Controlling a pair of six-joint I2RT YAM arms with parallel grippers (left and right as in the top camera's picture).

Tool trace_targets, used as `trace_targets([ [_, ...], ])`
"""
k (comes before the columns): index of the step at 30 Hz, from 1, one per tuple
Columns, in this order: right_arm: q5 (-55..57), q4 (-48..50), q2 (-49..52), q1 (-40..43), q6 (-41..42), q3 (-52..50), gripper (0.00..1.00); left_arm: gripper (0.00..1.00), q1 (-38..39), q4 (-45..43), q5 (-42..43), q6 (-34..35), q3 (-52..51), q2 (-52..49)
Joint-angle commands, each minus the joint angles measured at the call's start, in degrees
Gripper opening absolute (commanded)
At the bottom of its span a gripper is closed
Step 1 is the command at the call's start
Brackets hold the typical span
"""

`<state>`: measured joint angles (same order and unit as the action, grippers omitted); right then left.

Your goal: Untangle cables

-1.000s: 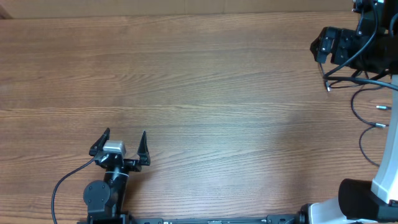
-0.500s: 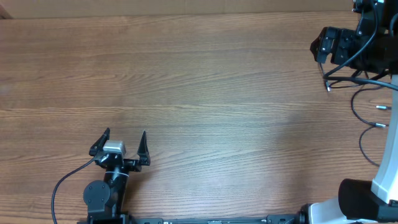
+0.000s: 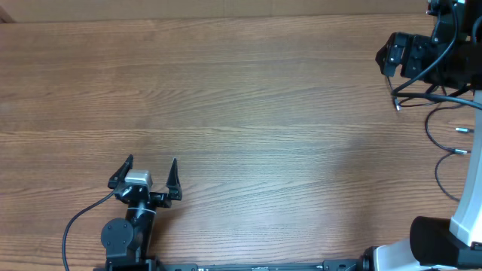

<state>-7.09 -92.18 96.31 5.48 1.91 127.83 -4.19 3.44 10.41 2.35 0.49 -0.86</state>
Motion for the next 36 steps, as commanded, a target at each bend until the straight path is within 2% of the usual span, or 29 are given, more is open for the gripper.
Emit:
trace_targets([
  [1, 0.8, 1.0, 0.1, -0.1, 0.0, 0.4, 1.00, 1.00, -0.4, 0.2, -0.9, -1.1, -0.2, 0.6],
  [6, -2.4, 7.6, -0.5, -0.1, 0.1, -0.7, 1.00, 1.00, -0.4, 0.2, -0.9, -1.1, -0.2, 0.6],
  [9, -7.1, 14.2, -3.4, -0.1, 1.4, -6.1, 1.00, 1.00, -0.4, 0.2, -0.9, -1.1, -0.2, 0.6],
  [13, -8.9, 24.6, -9.7, -0.1, 5.7, -19.4, 1.00, 1.00, -0.4, 0.2, -0.9, -1.1, -0.2, 0.6],
  [23, -9.4, 52.3, -24.5, -0.1, 5.8, -53.5, 1.00, 1.00, -0.4, 0.2, -0.9, -1.1, -0.2, 0.6],
  [36, -9.5, 86.9, -46.0, -0.1, 5.8, -88.7, 1.00, 1.00, -0.4, 0.2, -0.9, -1.1, -0.2, 0.6],
])
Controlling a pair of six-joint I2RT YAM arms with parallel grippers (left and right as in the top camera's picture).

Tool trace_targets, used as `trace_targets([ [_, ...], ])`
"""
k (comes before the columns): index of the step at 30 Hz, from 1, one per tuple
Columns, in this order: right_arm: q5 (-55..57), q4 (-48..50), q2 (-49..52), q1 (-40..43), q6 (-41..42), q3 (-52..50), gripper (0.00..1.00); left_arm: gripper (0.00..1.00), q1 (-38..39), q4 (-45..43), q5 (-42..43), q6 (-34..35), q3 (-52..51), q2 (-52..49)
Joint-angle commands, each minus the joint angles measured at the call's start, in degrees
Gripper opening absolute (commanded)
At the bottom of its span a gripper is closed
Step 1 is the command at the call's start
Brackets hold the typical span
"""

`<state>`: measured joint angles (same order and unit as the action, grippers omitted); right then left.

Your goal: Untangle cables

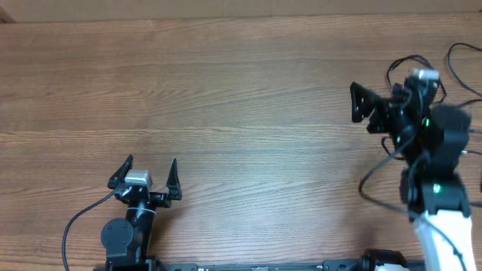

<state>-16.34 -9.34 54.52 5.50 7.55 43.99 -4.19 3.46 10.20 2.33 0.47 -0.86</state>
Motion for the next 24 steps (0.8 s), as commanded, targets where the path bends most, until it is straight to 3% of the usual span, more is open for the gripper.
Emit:
trace_targets([
  [1, -0.3, 6.7, -5.8, -0.1, 0.2, -7.2, 1.00, 1.00, -0.4, 0.2, -0.7, -1.1, -0.2, 0.6],
  [10, -0.2, 28.1, -18.9, -0.1, 1.7, -27.8, 1.00, 1.00, -0.4, 0.2, -0.7, -1.1, -0.2, 0.6],
  [15, 1.3, 34.3, -23.9, -0.1, 3.7, -36.6, 1.00, 1.00, -0.4, 0.2, -0.7, -1.1, -0.2, 0.6],
  [21, 5.4, 35.0, -29.0, -0.1, 7.5, -43.1, 1.00, 1.00, -0.4, 0.2, -0.7, -1.1, -0.2, 0.6],
  [24, 6.7, 30.1, -31.9, -0.1, 7.4, -43.5, 1.00, 1.00, -0.4, 0.2, -0.7, -1.1, -0.2, 0.6],
])
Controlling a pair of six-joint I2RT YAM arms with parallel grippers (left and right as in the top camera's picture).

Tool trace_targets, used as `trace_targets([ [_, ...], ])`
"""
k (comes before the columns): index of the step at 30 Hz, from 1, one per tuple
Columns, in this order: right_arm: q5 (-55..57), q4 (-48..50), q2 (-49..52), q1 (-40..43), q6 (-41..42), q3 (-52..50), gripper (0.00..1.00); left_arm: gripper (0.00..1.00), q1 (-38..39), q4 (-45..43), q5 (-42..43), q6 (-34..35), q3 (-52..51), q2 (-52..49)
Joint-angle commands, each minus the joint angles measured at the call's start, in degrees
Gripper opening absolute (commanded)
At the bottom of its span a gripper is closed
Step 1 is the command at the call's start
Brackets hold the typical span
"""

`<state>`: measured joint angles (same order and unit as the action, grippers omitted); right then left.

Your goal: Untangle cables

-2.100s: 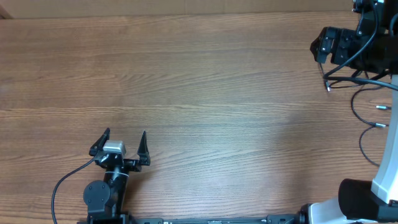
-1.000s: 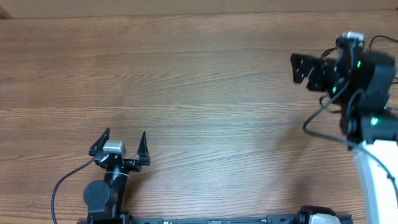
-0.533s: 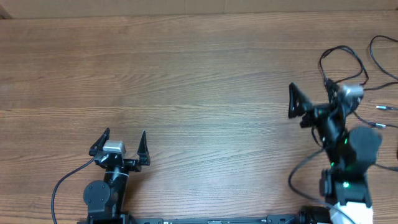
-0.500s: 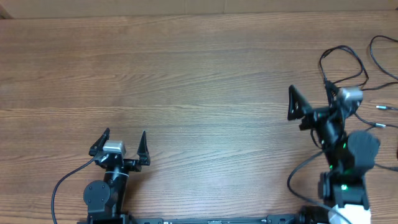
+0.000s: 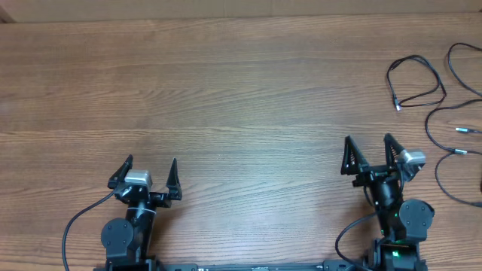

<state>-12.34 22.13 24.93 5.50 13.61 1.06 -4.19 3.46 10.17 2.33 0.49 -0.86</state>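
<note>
Several thin black cables lie spread out at the table's right edge in the overhead view: one looped cable [image 5: 416, 81] with a silver plug end, and others [image 5: 444, 139] curving further right, partly cut off by the frame. My right gripper [image 5: 369, 154] stands open at the front right, apart from the cables, nothing between its fingers. At the front left my left gripper [image 5: 148, 171] is open and empty as well.
The wooden table [image 5: 226, 98] fills the view. Both arm bases [image 5: 124, 237] sit at the front edge, each with its own black lead trailing beside it.
My right arm has drawn back from the cables at mid right to the front edge, its gripper open. The looped cable now lies uncovered on the table. The left arm is unchanged.
First my right arm was at the far right corner over the cables. Then it stood lower at mid right, with cables around it. Now it rests at the front edge and the cables lie spread apart at the right. The left arm stayed still throughout.
</note>
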Motion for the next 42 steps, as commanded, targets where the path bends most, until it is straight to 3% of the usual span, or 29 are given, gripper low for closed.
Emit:
trace_targets([
  [1, 2.9, -3.0, -3.2, -0.1, 1.4, -0.6, 1.00, 1.00, -0.4, 0.2, -0.7, -1.1, -0.2, 0.6],
  [5, 3.9, -10.3, -7.3, -0.1, 0.5, -0.6, 1.00, 1.00, -0.4, 0.2, -0.7, -1.1, -0.2, 0.6],
  [12, -2.2, -20.0, -14.2, -0.1, -11.3, -0.6, 1.00, 1.00, -0.4, 0.2, -0.7, -1.1, -0.2, 0.6],
  [16, -2.3, -26.0, -19.1, -0.1, -13.4, -0.6, 1.00, 1.00, -0.4, 0.2, -0.7, -1.1, -0.2, 0.6],
  [23, -2.8, -25.7, -24.8, -0.1, -14.1, -0.6, 1.00, 0.99, -0.4, 0.2, -0.7, -1.1, -0.2, 0.6],
  [42, -2.8, -25.7, -24.8, -0.1, -14.1, -0.6, 1.00, 1.00, -0.4, 0.2, -0.7, -1.1, -0.2, 0.6],
])
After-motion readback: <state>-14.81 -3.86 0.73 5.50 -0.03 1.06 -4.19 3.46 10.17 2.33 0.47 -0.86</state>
